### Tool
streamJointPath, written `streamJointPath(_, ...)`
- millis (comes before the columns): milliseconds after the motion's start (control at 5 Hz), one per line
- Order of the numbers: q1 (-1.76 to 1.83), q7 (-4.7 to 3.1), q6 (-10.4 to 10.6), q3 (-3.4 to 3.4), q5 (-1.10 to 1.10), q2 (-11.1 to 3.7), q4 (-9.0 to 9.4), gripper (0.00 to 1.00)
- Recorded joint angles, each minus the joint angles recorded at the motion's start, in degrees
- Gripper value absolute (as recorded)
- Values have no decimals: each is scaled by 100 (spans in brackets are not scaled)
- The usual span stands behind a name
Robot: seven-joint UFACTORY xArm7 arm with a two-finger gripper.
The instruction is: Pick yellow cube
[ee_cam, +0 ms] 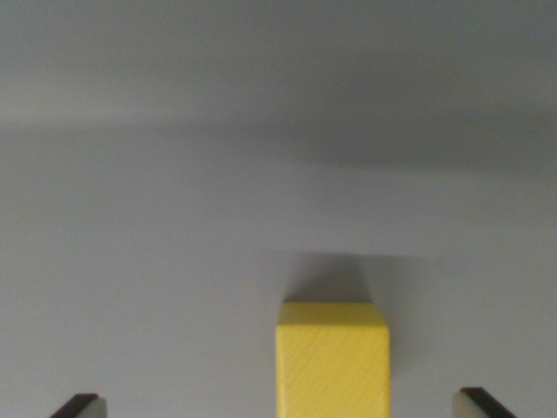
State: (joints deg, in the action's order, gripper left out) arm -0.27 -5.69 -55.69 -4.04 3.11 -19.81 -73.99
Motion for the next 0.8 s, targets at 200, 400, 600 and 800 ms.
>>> streamJointPath(200, 0, 0, 0, 0, 0, 0, 0, 0)
streamJointPath(400, -18, -54, 241, -12, 32, -156, 122, 0)
streamJointPath(600, -18, -54, 241, -12, 32, -156, 122, 0)
streamJointPath(800, -34, -104, 465, -22, 62, -302, 235, 0)
